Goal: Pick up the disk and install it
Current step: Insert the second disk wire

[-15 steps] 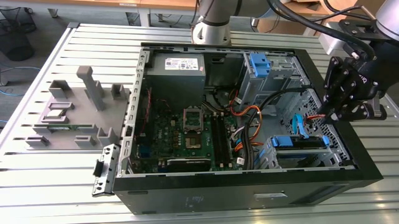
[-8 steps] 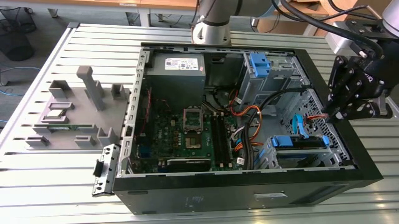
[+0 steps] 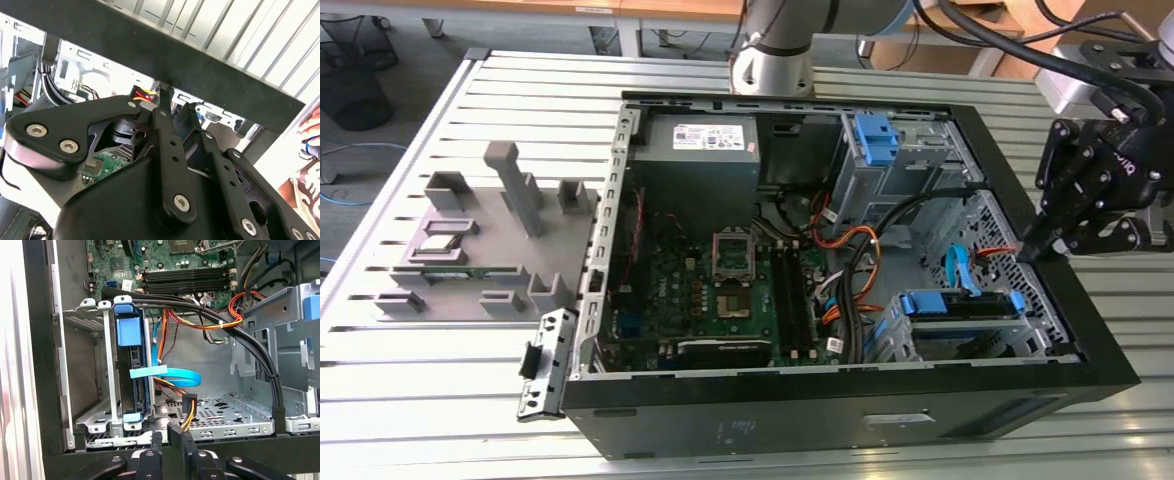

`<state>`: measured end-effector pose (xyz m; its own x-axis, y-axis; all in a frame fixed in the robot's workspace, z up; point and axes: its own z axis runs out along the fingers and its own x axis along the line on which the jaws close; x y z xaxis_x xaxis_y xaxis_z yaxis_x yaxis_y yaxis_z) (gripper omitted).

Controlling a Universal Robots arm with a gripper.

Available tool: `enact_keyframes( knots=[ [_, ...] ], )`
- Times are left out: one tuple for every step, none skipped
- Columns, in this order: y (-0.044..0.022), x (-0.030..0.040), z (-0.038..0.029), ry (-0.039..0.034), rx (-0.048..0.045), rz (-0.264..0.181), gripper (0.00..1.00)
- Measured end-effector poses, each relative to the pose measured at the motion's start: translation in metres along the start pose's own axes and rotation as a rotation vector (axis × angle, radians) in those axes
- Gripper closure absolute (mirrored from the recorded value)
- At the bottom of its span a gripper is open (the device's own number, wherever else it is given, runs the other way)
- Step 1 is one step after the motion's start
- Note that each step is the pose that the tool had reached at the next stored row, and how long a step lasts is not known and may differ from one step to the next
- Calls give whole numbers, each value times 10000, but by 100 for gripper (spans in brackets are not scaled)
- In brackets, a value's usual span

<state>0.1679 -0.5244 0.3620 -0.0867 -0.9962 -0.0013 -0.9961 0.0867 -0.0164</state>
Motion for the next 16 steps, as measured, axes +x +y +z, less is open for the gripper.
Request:
enact_keyframes(
  knots=[
    [-11,-2,1,26,-9,0,70],
    [-18,-3,4,63,-20,-1,70],
    [-22,-4,9,104,-28,-2,70],
    [-23,-6,17,144,-37,-2,70],
    [-22,-9,25,175,-46,-1,70],
    [-22,-13,30,195,-54,-2,70],
    [-22,-17,32,201,-61,-3,70],
    [-22,-20,32,201,-63,-3,70],
    [-22,-24,31,203,-64,-2,70],
    [-21,-28,31,203,-64,-3,70],
    [-21,-31,32,203,-65,-2,70],
    [-21,-34,32,207,-64,-3,70],
    [-21,-38,33,209,-65,-3,70],
    [-20,-43,35,217,-64,-3,70],
    [-20,-48,38,244,-64,-3,70],
    [-19,-52,42,280,-64,-4,70]
  ],
)
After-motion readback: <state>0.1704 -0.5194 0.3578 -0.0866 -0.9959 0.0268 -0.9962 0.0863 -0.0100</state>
